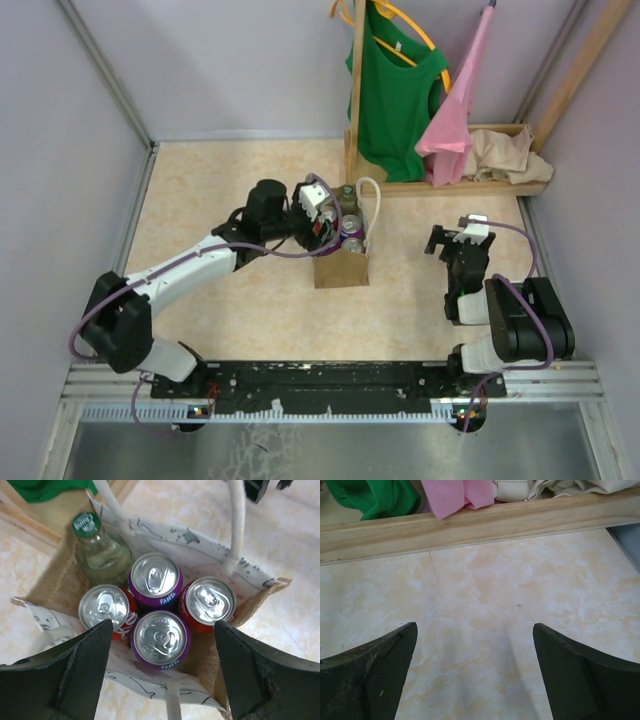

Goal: Take the beverage out of the canvas bag

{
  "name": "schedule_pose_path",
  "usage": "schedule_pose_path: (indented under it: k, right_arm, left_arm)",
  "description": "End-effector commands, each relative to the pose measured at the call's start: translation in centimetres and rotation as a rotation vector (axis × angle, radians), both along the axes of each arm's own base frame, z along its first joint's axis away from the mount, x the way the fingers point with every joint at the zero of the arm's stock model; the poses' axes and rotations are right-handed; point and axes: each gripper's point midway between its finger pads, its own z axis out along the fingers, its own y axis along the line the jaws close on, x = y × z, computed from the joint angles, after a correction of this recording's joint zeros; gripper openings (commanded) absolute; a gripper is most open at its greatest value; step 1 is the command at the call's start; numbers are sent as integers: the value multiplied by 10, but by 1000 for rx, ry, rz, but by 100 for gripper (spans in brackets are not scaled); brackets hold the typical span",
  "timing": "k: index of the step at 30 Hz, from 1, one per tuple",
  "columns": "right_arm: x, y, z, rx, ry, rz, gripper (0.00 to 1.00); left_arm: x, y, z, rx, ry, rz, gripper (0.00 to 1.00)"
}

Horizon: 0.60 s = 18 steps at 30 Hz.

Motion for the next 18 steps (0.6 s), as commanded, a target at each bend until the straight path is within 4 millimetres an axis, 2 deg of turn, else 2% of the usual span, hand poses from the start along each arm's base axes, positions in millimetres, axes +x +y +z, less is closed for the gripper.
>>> schedule_pose_path:
  k: [1, 8, 10, 13, 18]
  right_arm:
    - [9, -1, 20, 3, -73, -4, 99]
    - [9, -1, 20, 3, -73, -3, 99]
    - [9, -1, 20, 3, -72, -5, 99]
    - [9, -1, 20, 2, -73, -4, 99]
    - [9, -1, 21, 2, -73, -3, 99]
  left_arm:
    - [-3, 3, -36, 108, 23, 42, 89]
    - [-4, 10, -53, 180, 7, 113, 89]
    - [-11, 10, -56, 196, 11, 99, 90]
    - [-21, 12, -59, 209, 23, 86, 99]
    - [-29, 19, -64, 196, 25, 111, 99]
